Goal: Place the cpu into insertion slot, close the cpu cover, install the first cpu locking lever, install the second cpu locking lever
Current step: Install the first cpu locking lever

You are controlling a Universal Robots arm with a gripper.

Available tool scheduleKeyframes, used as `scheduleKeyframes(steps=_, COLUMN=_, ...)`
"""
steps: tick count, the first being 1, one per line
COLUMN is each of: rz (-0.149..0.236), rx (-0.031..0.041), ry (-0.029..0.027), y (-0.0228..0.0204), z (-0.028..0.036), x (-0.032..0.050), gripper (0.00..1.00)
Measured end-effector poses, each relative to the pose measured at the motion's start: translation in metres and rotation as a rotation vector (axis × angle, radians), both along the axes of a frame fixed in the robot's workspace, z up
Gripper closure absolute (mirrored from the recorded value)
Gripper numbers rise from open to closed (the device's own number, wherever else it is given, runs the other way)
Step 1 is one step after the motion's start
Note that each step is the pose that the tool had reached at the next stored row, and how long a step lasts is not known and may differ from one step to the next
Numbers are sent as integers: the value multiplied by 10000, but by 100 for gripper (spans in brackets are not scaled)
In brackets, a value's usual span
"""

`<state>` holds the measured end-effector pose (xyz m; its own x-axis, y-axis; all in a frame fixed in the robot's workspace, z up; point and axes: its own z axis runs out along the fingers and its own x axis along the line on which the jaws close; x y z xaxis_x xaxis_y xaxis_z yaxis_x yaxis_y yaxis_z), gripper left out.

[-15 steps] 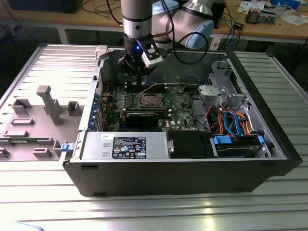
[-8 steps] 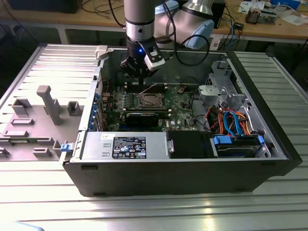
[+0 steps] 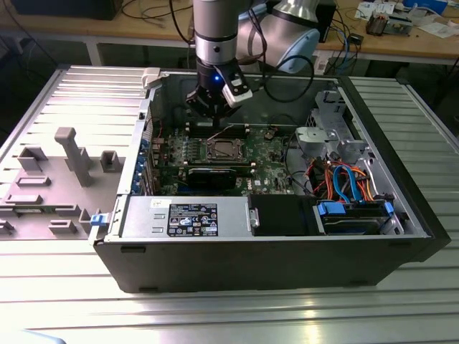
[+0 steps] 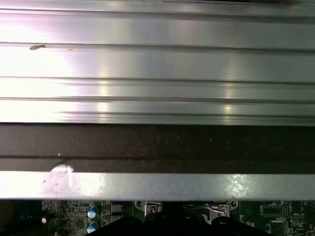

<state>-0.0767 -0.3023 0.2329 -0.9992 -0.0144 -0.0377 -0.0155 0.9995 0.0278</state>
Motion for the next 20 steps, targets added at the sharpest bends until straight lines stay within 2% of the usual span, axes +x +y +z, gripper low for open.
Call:
scheduleKeyframes(steps=9, rz=45, rx=-40, ry=0, y=22, z=-24, x=96, gripper=89)
scheduleKeyframes(steps=16, rz=92, rx=-94, ry=0, y=55, z=-58, x=145, gripper=89)
scheduleKeyframes(steps=20, rz=91, rx=-133, ry=0, y=60, z=-76, x=231, gripper=89)
